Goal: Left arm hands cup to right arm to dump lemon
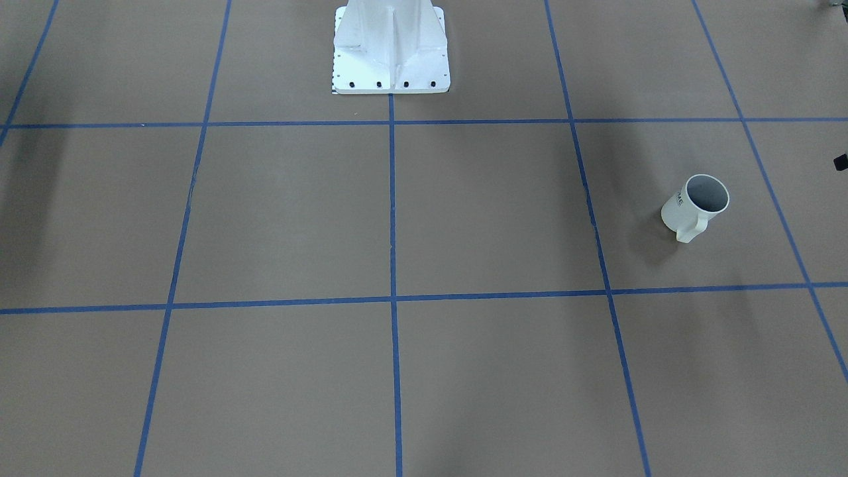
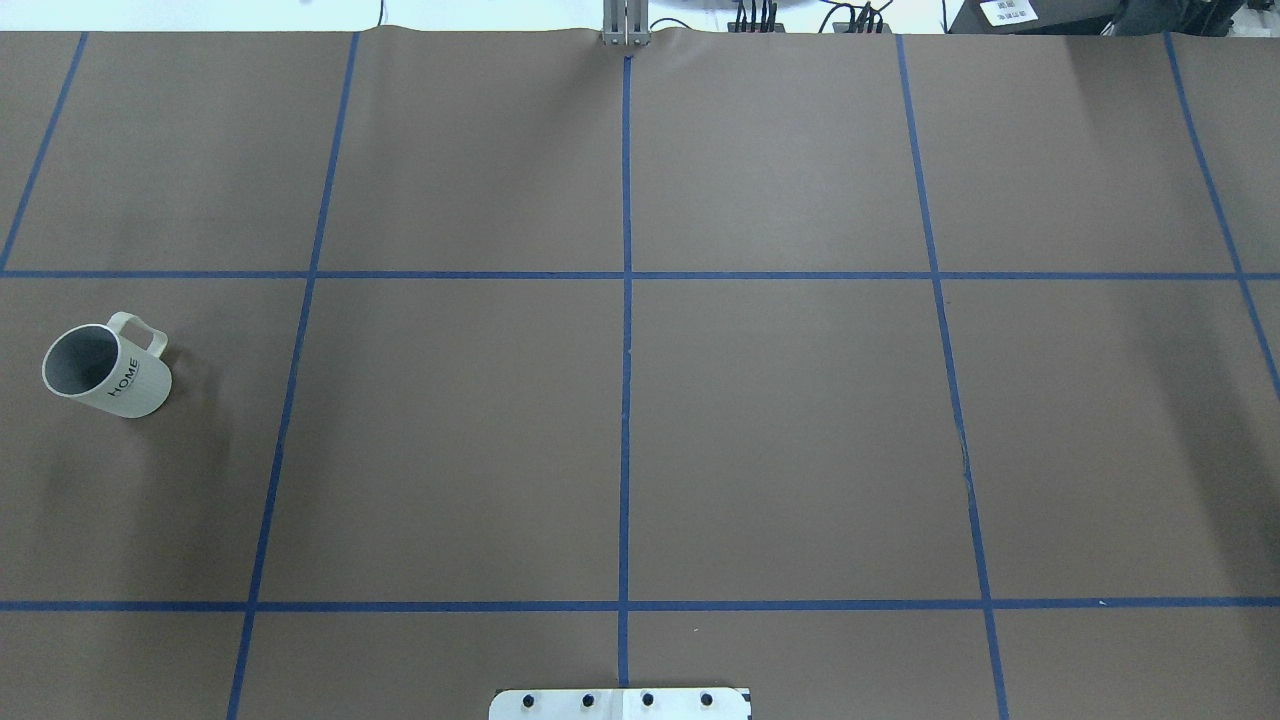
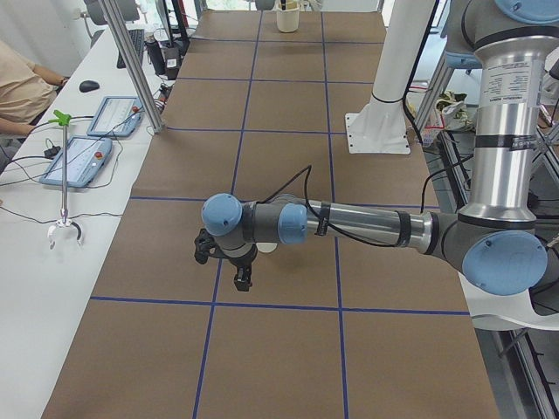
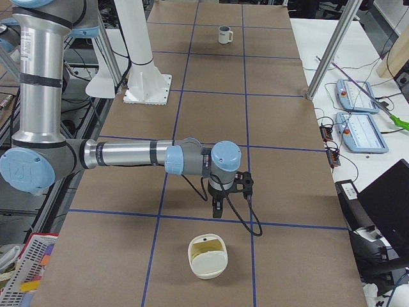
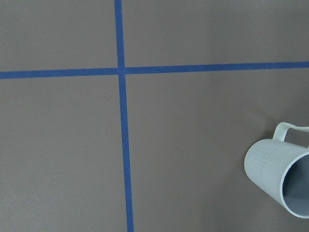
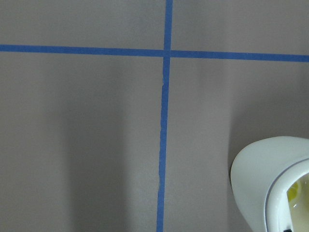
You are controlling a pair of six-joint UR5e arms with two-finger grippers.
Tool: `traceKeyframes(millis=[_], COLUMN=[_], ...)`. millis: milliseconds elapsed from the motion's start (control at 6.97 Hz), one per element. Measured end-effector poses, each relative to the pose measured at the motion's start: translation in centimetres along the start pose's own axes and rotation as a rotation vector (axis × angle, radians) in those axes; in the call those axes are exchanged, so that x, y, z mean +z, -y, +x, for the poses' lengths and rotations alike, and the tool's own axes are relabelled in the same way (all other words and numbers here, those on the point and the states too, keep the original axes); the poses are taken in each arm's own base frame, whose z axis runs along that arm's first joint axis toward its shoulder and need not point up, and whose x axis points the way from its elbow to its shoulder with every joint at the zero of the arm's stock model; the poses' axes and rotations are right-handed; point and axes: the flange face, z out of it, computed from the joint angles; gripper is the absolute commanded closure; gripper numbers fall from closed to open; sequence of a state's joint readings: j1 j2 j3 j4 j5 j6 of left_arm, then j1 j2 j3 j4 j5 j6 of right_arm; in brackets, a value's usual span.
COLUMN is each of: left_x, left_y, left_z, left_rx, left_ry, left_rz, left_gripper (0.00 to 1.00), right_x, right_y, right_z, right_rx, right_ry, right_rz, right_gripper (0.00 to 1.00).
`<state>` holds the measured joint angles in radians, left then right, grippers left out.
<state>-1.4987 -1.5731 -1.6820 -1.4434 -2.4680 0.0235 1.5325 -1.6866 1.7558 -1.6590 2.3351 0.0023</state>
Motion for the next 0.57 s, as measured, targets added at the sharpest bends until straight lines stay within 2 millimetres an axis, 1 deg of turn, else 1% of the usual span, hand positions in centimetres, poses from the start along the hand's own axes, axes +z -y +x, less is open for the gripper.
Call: traceKeyframes(millis=[287,574], left_x=[-0.22,-0.48], left_y=[0.09,0.03], left_z=[0.29,0.11], left_rx=[0.008,0.008], left_ry=[-0.001,0.000], left_rz=[0.005,0.010], left_gripper=[0.00,0.00], right_x=[-0.05,-0.30], right_y=[-0.05,0.00], right_z=[-0.12,-0.43], right_rx=[0.010,0.006], right_ry=[0.008,0.014], right_rz=[0.002,0.007], right_gripper=[0.00,0.00])
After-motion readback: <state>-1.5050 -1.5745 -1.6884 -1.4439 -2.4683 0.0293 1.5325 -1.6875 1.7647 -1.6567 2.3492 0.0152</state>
